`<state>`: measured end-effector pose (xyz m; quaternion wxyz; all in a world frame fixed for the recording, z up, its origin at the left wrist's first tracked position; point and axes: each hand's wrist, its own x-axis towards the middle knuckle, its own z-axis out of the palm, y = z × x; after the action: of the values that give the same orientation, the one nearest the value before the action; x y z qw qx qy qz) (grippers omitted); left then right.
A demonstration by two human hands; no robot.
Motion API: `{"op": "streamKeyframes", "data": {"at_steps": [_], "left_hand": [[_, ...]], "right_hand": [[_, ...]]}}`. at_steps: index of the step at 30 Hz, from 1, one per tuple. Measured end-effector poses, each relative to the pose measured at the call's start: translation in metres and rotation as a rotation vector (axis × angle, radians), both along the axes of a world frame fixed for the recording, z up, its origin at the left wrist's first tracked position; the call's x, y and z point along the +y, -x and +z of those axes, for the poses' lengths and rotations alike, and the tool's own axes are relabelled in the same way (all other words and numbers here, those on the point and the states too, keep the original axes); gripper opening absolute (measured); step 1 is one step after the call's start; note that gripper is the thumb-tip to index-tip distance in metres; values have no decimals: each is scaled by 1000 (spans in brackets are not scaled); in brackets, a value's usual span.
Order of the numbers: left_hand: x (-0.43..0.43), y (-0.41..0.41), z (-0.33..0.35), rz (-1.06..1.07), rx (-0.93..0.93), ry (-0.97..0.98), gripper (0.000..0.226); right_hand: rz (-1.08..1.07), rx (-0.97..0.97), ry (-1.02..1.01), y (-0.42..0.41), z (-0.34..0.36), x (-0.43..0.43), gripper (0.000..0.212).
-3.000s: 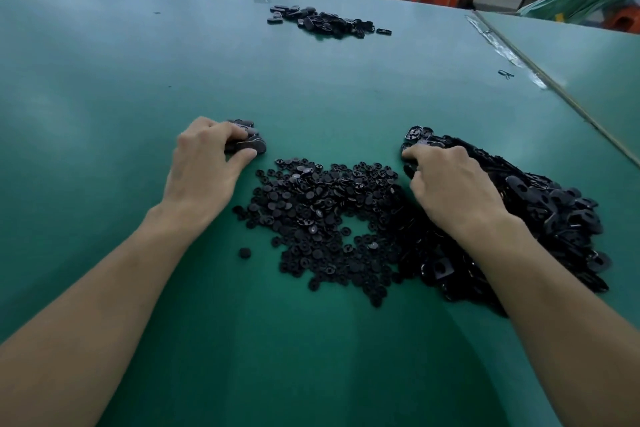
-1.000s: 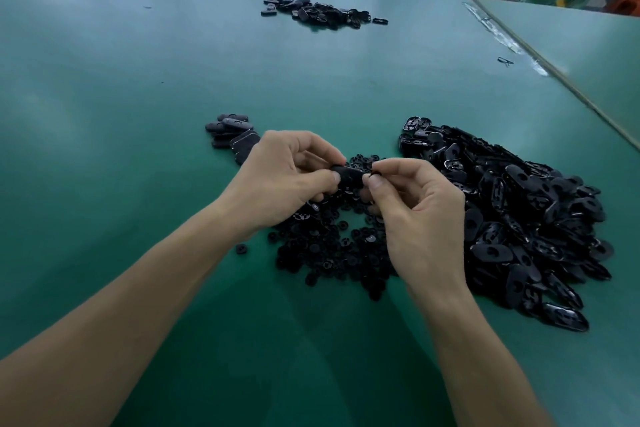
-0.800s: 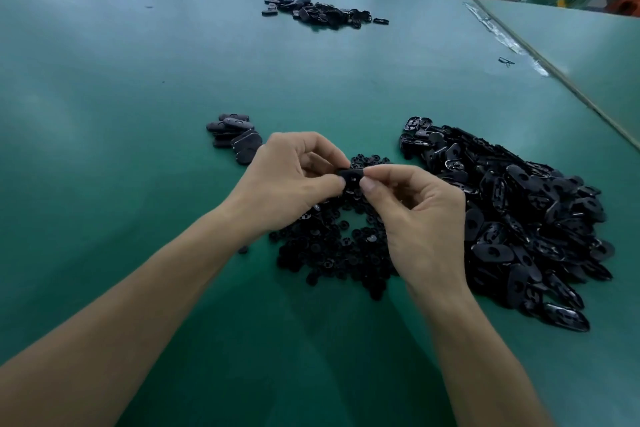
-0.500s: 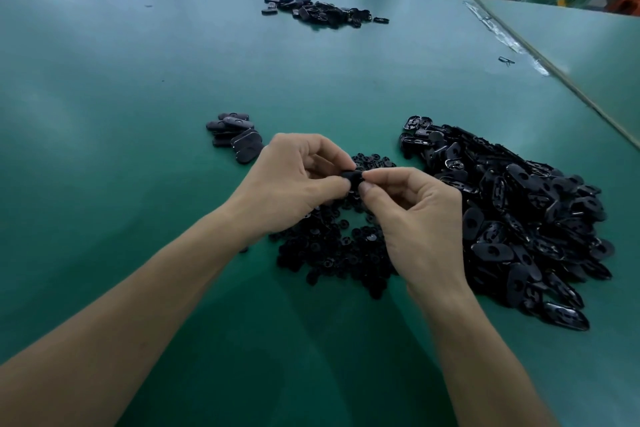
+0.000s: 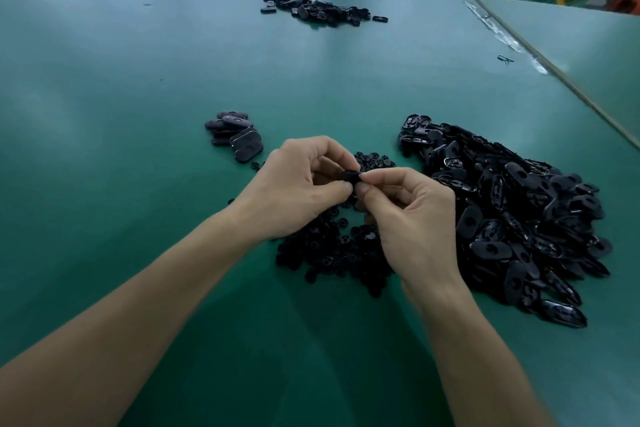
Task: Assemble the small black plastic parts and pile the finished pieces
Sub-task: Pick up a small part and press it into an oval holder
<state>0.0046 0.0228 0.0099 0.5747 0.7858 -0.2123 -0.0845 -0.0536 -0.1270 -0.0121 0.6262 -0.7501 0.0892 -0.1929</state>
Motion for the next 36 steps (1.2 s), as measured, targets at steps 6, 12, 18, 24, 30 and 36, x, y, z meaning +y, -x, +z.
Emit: {"op": "streamKeyframes", "data": {"at_steps": [6,12,18,24,30,36], "left_hand": [[-2,2,-4,34,-92,-47,17],[-2,1,-8,61,-102,-40,15],[1,-2,-7,68,-91,-27,13],[2,-4,-7,3,-29,-17,24],[5,-6,-3,-51,43,46,20],[8,-8,-2,-86,92,63,13]], "right_hand": [[-30,2,17,2,0,5,14],[-52,1,101,4,-1,9,14],[26,26,72,4,0,7,16],[22,-34,150,4,2,2,22],[120,25,17,2,4,-4,19],[152,48,-59,2,3,-7,15]]}}
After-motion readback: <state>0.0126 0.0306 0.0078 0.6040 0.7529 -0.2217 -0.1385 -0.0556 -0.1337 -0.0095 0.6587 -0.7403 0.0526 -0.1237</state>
